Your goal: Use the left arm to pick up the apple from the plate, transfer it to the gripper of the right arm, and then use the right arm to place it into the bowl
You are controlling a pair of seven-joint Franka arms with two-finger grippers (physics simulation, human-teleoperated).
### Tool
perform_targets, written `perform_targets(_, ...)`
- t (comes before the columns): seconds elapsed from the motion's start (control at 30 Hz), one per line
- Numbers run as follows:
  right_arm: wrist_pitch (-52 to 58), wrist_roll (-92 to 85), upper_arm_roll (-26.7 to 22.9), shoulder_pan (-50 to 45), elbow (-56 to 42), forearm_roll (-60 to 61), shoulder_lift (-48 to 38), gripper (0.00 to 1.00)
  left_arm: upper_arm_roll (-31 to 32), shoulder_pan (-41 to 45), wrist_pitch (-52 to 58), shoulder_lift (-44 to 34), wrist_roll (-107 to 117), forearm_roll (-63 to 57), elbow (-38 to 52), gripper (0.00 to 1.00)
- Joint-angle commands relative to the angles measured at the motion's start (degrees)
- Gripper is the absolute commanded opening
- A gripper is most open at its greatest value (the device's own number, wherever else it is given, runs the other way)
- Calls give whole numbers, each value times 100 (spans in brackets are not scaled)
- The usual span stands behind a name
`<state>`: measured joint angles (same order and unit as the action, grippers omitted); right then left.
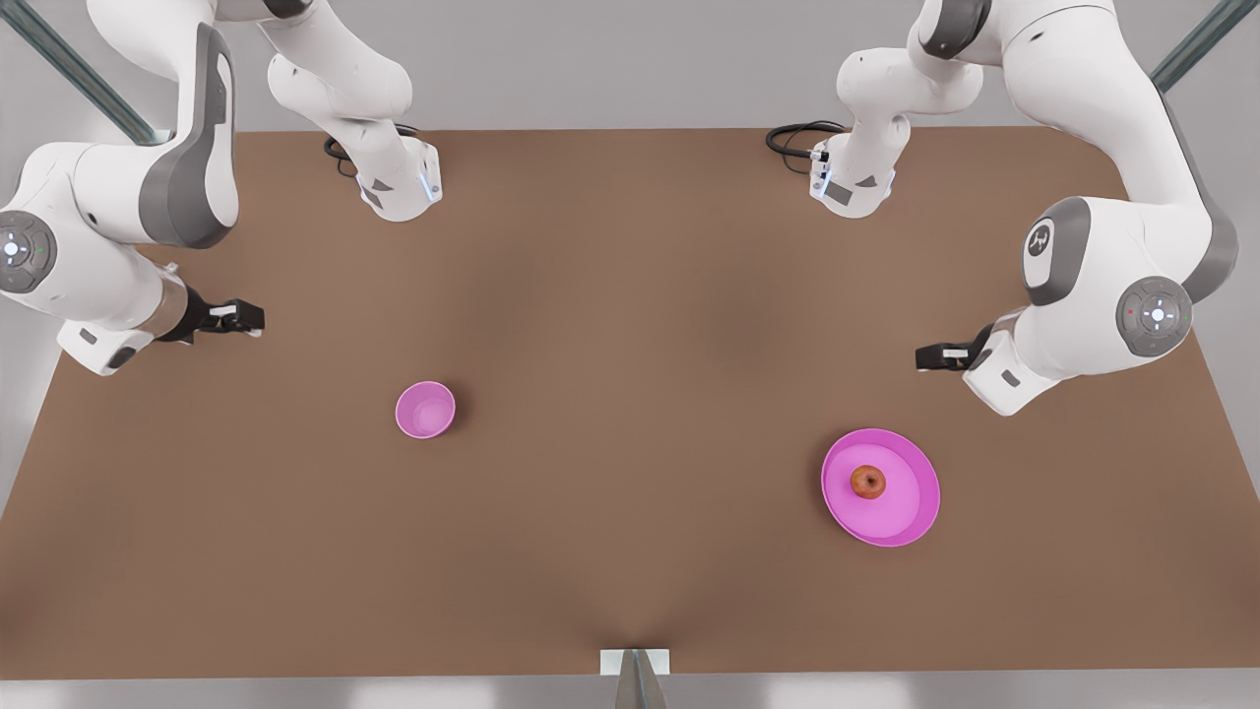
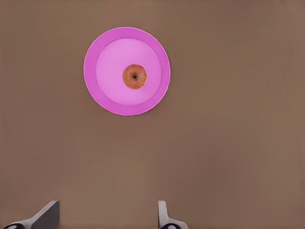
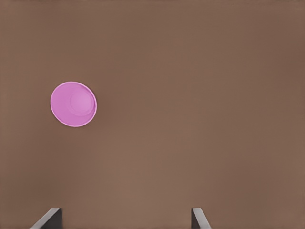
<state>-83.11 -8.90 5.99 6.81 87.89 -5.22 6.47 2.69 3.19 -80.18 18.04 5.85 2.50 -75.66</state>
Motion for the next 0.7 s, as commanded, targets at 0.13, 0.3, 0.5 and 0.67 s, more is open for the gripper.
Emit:
perform_targets(0.13,-91,-130,-2,13,-8,39,30,100,-15,296,-1260,883,170,5,7,100)
perform_targets(0.3,-118,-147,-10,84,36,56,39,100,21,296,-2616,1984,21,40,34,100)
perform_targets(0.5,-171,-200,-10,136,88,47,56,100,-59,287,-3970,2291,-93,-4,-484,100)
perform_targets(0.67,-171,-200,-10,136,123,39,56,100,-137,269,-4040,2335,-93,-4,-564,100)
